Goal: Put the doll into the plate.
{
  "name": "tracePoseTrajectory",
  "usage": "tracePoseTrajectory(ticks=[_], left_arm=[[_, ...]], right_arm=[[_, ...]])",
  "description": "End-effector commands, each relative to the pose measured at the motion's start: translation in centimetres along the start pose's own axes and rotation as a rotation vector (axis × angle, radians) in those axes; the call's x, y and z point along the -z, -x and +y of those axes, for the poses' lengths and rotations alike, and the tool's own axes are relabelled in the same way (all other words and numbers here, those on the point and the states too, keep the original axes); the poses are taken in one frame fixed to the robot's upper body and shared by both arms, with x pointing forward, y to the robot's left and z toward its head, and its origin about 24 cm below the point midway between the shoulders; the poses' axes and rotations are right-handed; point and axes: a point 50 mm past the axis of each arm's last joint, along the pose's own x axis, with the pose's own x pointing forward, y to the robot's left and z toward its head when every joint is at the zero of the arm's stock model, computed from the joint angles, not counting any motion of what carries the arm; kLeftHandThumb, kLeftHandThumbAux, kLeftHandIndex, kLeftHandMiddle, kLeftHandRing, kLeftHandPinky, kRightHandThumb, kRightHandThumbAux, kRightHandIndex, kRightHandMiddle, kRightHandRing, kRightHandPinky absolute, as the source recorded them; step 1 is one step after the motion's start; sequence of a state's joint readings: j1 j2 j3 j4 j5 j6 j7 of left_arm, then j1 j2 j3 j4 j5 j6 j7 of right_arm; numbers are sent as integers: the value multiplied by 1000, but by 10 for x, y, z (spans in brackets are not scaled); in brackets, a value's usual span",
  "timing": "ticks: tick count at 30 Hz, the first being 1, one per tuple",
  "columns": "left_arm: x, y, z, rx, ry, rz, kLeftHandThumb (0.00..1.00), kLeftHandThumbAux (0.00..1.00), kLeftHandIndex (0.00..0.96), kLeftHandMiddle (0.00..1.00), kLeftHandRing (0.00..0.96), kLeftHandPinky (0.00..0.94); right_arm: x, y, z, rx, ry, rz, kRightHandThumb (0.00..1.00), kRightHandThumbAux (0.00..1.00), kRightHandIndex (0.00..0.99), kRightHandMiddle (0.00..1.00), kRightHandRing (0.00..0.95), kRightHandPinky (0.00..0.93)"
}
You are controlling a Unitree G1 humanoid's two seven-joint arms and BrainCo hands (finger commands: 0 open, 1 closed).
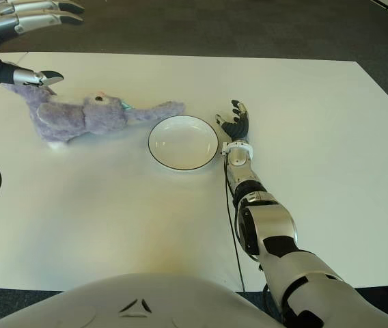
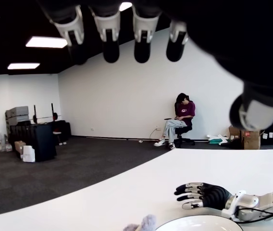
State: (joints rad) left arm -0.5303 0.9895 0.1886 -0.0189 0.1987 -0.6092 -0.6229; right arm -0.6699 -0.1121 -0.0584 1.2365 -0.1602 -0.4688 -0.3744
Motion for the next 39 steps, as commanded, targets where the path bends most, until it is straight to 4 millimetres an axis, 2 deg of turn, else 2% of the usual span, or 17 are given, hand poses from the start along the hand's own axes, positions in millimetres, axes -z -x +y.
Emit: tracePoseTrajectory(ticks=[1,6,9,11,12,19,22,25,29,32,36,39], left_arm=[[5,4,-45,109,-74,133,141,294,0,0,0,0],[14,-33,-81,177,-73,163,179,261,0,0,0,0],[16,-41,-102,192,-71,175,194,235,0,0,0,0],[21,-45,-132,212,-64,212,199,223,0,0,0,0],[22,-47,-140,218,-66,221,201,221,0,0,0,0],[21,-56,-164,266,-92,246,192,209,0,0,0,0],[20,-71,-189,376,-68,292,183,194,0,0,0,0],[19,-79,-200,429,-58,312,181,192,0,0,0,0],[18,-93,-227,576,-11,384,165,196,0,0,0,0],[18,-96,-231,606,-5,399,161,198,0,0,0,0],[16,-104,-245,792,29,453,97,189,0,0,0,0],[15,-105,-246,803,31,460,91,188,0,0,0,0]], right_arm=[[94,66,4,-80,93,394,361,856,164,150,134,160],[94,66,3,-82,101,393,361,858,170,155,138,166],[94,66,2,-82,102,392,367,858,172,158,142,174],[94,66,1,-80,102,390,386,857,176,161,144,170],[94,65,1,-80,103,389,393,857,178,161,143,164],[95,65,-1,-82,109,390,396,856,175,157,136,157],[95,64,-2,-82,113,387,392,858,173,155,132,149],[95,64,-3,-81,113,386,390,859,173,154,131,146],[95,64,-4,-79,112,381,391,860,168,154,132,145],[95,64,-4,-79,113,380,391,861,167,154,133,145],[96,65,-6,-85,115,381,351,857,161,148,129,144],[97,66,-6,-85,115,382,343,858,160,147,128,144]])
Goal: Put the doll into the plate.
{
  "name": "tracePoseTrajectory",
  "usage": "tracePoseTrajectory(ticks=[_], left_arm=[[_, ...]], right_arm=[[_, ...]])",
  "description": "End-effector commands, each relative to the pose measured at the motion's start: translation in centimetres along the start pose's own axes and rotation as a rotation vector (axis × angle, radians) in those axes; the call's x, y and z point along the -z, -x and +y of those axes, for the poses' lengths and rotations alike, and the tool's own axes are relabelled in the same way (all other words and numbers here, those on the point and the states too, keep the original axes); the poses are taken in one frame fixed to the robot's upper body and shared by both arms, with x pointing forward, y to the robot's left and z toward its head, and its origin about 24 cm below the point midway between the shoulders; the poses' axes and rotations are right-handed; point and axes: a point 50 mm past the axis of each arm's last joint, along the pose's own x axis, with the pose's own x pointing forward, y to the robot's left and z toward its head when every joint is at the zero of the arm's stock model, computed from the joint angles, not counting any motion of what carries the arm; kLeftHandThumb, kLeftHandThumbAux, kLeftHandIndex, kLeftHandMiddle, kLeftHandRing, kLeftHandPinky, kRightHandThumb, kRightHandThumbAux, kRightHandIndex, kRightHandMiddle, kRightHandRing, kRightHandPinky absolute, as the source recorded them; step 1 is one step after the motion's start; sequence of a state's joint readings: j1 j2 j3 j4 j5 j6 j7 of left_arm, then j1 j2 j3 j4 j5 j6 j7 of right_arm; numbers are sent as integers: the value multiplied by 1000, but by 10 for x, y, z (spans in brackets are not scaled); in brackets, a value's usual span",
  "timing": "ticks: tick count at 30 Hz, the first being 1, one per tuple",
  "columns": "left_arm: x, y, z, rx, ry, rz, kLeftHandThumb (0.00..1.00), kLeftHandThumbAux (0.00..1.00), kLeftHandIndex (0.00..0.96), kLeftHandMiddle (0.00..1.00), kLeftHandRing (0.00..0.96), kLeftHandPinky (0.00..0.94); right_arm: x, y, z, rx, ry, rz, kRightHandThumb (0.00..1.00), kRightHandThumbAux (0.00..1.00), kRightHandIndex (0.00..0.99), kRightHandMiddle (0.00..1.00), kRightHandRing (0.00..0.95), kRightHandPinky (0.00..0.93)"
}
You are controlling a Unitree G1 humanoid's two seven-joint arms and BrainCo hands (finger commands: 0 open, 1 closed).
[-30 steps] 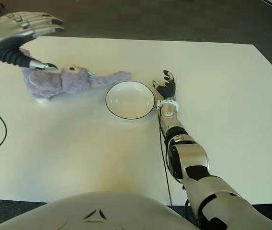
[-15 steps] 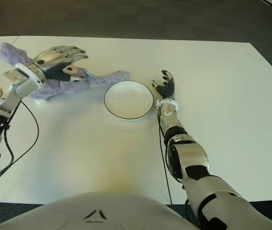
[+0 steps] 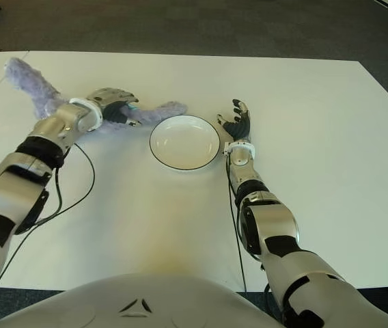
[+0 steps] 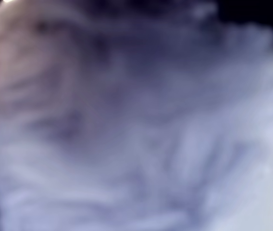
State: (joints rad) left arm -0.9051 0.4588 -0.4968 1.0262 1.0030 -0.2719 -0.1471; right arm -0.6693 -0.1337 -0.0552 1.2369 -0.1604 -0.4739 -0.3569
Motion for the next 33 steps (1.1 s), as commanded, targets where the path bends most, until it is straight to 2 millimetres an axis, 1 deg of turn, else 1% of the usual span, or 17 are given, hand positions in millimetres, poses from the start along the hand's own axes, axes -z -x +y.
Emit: tracePoseTrajectory(ticks=[1,4,7,11,15,18,25,27,33], left_arm=[[-10,-11,-20,211,-8,56,91,188,0,0,0,0],[-11,-13,-25,214,40,93,70,191,0,0,0,0],[-10,-13,-35,211,56,148,62,196,0,0,0,0],[-8,-12,-41,220,41,185,59,217,0,0,0,0],[-8,-11,-51,248,22,211,42,222,0,0,0,0],[-8,-10,-53,260,16,219,29,216,0,0,0,0],[-7,-9,-57,277,2,232,10,206,0,0,0,0],[-6,-9,-59,282,-6,235,8,208,0,0,0,0],[-5,-7,-64,315,-29,232,0,202,0,0,0,0]], right_arm=[[96,69,2,-84,97,391,342,858,160,147,128,144],[97,69,0,-83,88,393,345,860,162,146,128,142],[98,69,-1,-79,87,394,351,863,164,150,134,152],[98,70,-2,-68,82,390,413,873,178,169,152,165],[97,70,-3,-53,67,383,458,884,193,188,167,167],[98,70,-3,-50,50,387,499,887,203,197,172,169],[98,69,-5,-43,0,401,553,880,216,209,180,181],[99,69,-5,-39,-10,404,556,877,223,213,186,193],[98,69,-6,-31,-21,405,548,876,224,213,188,182]])
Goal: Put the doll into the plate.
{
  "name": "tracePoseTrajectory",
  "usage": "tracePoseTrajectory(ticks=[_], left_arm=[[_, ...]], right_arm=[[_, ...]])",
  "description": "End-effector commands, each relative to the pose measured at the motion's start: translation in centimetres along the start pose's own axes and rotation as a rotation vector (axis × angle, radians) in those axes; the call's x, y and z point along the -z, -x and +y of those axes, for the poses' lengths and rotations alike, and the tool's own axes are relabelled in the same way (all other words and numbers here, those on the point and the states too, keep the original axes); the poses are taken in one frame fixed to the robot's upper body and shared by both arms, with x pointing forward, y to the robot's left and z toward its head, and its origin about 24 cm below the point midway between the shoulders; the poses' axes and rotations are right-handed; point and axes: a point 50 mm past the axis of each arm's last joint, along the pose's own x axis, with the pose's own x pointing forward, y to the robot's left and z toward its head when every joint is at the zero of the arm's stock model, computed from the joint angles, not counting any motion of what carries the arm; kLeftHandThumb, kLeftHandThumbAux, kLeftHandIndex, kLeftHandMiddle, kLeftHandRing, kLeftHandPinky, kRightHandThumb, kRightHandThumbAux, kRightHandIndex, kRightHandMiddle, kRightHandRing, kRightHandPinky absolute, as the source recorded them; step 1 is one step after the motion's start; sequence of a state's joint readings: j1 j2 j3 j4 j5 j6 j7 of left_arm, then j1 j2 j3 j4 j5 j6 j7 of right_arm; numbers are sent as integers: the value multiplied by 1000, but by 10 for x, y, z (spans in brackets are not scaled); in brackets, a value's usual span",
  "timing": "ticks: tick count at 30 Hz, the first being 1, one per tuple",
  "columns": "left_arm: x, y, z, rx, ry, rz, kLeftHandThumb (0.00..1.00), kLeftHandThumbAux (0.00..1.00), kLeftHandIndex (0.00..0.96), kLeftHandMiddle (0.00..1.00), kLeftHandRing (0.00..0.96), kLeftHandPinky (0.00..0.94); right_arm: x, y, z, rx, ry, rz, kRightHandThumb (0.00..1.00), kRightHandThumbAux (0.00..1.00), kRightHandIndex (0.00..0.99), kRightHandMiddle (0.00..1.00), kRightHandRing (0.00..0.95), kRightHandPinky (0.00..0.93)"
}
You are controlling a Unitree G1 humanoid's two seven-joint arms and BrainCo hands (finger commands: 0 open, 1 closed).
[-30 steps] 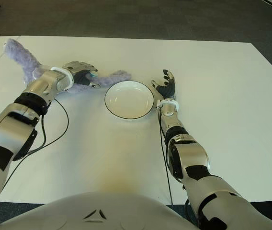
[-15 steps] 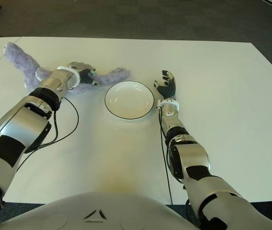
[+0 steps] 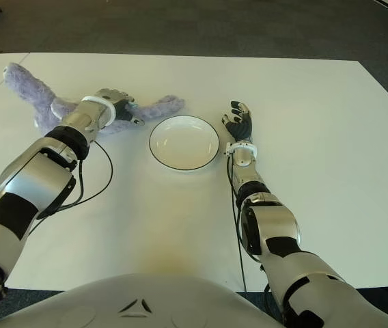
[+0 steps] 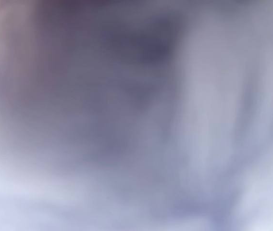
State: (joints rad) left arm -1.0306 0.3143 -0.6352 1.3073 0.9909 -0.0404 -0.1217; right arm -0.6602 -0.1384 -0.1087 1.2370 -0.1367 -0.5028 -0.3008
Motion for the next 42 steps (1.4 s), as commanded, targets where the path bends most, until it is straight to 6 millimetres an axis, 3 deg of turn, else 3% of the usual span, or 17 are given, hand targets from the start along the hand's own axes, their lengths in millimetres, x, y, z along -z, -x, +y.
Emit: tracePoseTrajectory(ticks=[1,8,9,12,13,14,17,18,20,23,25,26,27,32,33,35,42], left_arm=[[1,2,-58,199,-21,21,0,197,0,0,0,0],[-10,3,-64,260,-87,-42,12,224,0,0,0,0],[-14,3,-64,275,-97,-61,111,317,0,0,0,0],[-19,4,-66,309,-130,-104,178,367,0,0,0,39],[-20,4,-66,315,-140,-113,243,411,38,0,30,153],[-20,4,-66,318,-145,-118,260,422,48,0,38,181],[-28,4,-56,316,-186,-172,445,517,269,116,341,541],[-27,4,-57,305,-205,-171,578,608,350,180,379,568],[-23,4,-59,272,-235,-159,688,683,408,229,397,572],[-16,4,-54,159,-309,-167,720,693,422,312,428,511],[-14,5,-50,54,-365,-205,724,693,423,365,457,554],[-13,6,-48,8,-387,-227,813,673,421,440,488,591],[-13,6,-47,-19,-399,-240,835,668,421,459,497,601],[-13,10,-48,-190,-496,-304,843,667,399,493,512,569],[-12,10,-47,-205,-513,-318,917,655,393,479,522,557],[-11,11,-47,-223,-533,-336,939,652,393,471,517,510],[-9,13,-40,-280,-600,-394,945,650,379,496,546,549]], right_arm=[[96,68,-5,-17,35,403,539,876,220,212,189,191],[95,67,-5,-15,44,402,525,879,214,211,189,184],[95,67,-5,-14,46,401,527,882,212,212,191,189],[95,67,-6,-13,53,399,529,883,210,212,194,190],[95,67,-6,-13,55,399,528,882,209,212,194,190],[95,67,-6,-12,56,398,526,882,209,212,194,190],[95,67,-6,-10,62,397,521,883,213,210,195,189],[95,67,-6,-9,61,398,520,884,215,213,196,192],[95,68,-6,-8,60,398,521,885,217,215,197,196],[95,68,-6,-8,65,396,501,883,202,209,191,182],[95,68,-6,-7,67,393,495,881,201,209,191,183],[95,68,-6,-6,67,391,493,877,202,208,191,185],[95,68,-6,-5,67,390,491,876,202,207,190,186],[94,68,-5,1,67,380,494,870,209,209,193,193],[93,68,-5,8,65,374,495,868,213,214,198,190],[92,68,-4,15,64,368,498,869,219,218,197,181],[92,68,-3,23,62,359,554,858,223,235,215,209]])
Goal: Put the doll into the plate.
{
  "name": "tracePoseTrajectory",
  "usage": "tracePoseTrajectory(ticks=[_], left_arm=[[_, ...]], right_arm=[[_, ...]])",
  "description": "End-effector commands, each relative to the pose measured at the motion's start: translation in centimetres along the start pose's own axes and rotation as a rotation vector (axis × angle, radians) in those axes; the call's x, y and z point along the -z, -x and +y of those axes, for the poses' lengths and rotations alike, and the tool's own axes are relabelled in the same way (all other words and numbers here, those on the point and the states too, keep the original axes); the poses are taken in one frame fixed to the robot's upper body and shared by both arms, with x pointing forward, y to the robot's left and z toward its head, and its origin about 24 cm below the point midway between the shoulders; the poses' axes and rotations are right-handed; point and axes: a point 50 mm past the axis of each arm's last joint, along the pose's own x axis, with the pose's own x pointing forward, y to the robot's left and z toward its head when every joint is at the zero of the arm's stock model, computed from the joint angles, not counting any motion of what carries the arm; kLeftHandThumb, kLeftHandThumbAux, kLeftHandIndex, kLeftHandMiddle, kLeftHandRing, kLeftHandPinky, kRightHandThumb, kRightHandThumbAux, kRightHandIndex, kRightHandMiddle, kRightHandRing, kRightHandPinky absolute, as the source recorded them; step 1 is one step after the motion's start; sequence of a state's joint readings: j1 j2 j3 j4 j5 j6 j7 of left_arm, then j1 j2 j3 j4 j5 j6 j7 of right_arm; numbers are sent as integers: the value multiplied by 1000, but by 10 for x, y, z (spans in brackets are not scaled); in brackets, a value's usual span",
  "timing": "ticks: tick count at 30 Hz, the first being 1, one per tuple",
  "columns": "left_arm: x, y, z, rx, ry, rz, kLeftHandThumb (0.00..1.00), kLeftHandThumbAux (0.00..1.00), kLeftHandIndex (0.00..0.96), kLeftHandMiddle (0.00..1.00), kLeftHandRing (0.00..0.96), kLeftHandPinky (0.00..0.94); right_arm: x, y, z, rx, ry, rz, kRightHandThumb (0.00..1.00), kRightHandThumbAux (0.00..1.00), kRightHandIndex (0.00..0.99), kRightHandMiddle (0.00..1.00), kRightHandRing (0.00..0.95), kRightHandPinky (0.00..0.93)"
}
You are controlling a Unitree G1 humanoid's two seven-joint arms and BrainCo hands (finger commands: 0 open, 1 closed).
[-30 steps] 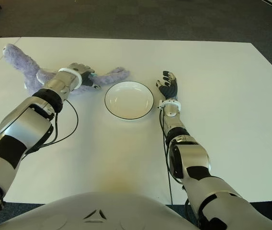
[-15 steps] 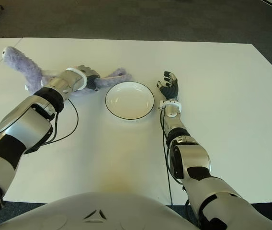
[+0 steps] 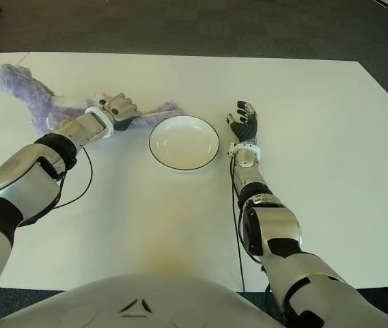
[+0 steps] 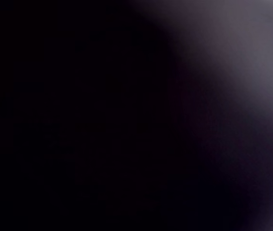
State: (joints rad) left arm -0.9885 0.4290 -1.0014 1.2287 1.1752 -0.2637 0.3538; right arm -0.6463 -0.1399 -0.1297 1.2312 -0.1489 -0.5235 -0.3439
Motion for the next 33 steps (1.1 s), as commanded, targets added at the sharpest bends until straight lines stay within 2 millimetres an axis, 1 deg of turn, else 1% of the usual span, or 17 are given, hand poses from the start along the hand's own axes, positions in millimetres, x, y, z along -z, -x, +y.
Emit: tracePoseTrajectory(ticks=[1,2,4,7,8,9,11,15,16,18,20,21,24,26,28,32,33], left_arm=[[-7,9,-17,22,-84,-98,945,650,378,498,545,539],[-6,8,-15,11,-95,-101,945,650,378,498,545,536],[0,7,-7,-16,-112,-106,947,649,378,510,562,587],[6,6,1,-41,-121,-113,944,652,367,511,563,605],[11,6,9,-69,-132,-117,943,653,364,510,563,607],[15,6,14,-88,-140,-120,944,651,369,518,572,654],[26,8,28,-176,-177,-110,947,647,381,531,579,687],[39,12,42,-275,-232,-86,950,643,398,546,578,680],[42,13,45,-293,-246,-80,951,642,401,548,576,697],[48,15,50,-321,-267,-72,952,641,406,549,576,728],[50,16,50,-333,-275,-66,952,641,407,549,576,734],[51,16,51,-341,-281,-56,879,652,431,598,668,752],[60,19,55,-357,-305,-21,855,656,439,612,717,776],[67,21,58,-362,-319,0,852,658,437,610,725,769],[70,21,60,-364,-324,7,851,658,436,610,730,770],[82,24,70,-369,-338,34,850,660,436,612,745,776],[88,26,76,-373,-346,49,850,660,436,612,746,777]], right_arm=[[89,67,-1,-32,79,367,576,856,224,241,219,209],[89,67,-1,-35,78,369,584,855,224,242,220,210],[90,67,-1,-41,75,374,620,856,221,254,222,188],[90,68,-1,-45,72,378,630,855,220,258,224,185],[90,68,0,-47,73,380,633,855,219,258,224,185],[90,68,0,-48,74,381,633,852,218,260,224,187],[90,68,0,-52,75,384,627,850,219,261,224,187],[90,68,1,-54,72,387,588,848,217,254,221,188],[90,68,2,-54,72,387,578,846,219,253,222,195],[90,68,2,-53,71,387,565,841,220,253,225,203],[90,68,2,-54,71,388,562,841,220,253,225,205],[90,68,2,-54,71,389,560,839,220,253,225,204],[91,68,2,-56,72,392,541,835,214,247,219,192],[91,68,2,-57,72,394,535,833,209,245,216,190],[91,69,2,-57,72,396,534,834,208,245,215,191],[91,69,2,-59,73,399,538,838,207,246,215,193],[91,69,2,-60,75,399,538,839,207,246,215,193]])
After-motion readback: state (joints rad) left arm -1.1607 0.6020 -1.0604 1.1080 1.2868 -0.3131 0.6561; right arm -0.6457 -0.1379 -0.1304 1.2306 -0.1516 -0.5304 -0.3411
